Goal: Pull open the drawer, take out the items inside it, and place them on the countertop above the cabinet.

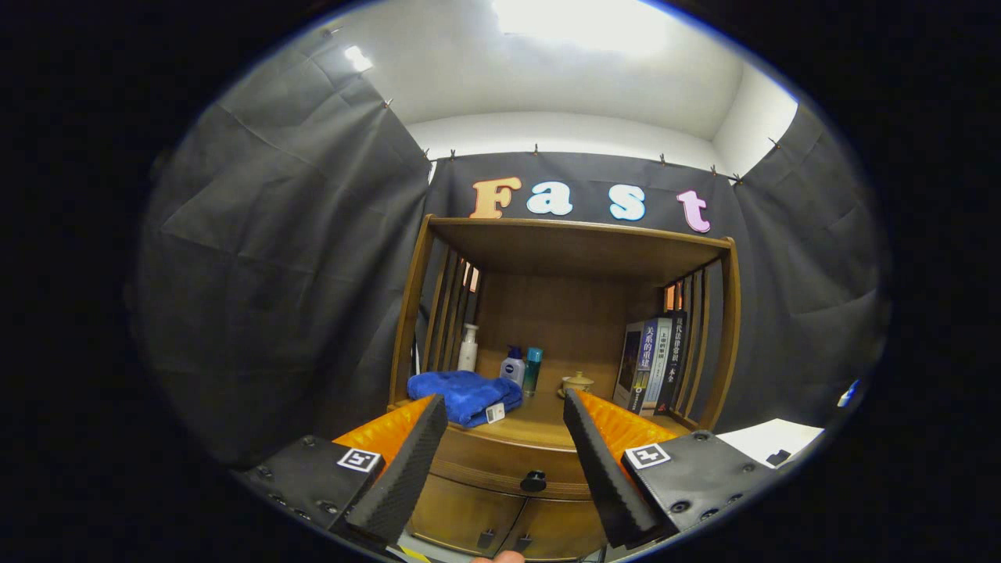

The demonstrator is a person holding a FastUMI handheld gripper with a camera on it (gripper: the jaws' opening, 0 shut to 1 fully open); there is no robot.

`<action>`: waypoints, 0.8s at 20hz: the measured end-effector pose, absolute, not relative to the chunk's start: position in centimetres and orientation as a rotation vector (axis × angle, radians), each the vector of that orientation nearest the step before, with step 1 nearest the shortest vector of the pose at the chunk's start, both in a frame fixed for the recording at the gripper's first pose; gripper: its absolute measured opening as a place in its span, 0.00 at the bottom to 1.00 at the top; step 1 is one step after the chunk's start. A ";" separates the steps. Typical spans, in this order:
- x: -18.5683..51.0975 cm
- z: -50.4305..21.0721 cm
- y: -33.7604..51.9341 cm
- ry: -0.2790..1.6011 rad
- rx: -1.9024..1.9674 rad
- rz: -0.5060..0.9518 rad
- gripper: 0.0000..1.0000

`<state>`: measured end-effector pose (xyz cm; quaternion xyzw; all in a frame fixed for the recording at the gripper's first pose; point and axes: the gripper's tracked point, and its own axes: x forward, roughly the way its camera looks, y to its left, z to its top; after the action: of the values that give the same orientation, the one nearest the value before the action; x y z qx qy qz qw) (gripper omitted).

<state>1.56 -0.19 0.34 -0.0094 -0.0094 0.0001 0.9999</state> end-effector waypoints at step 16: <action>9.5 -17.5 -4.3 0.162 -0.035 -0.125 0.98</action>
<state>9.50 -4.35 -17.47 -0.0177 0.0807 -0.0622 0.9946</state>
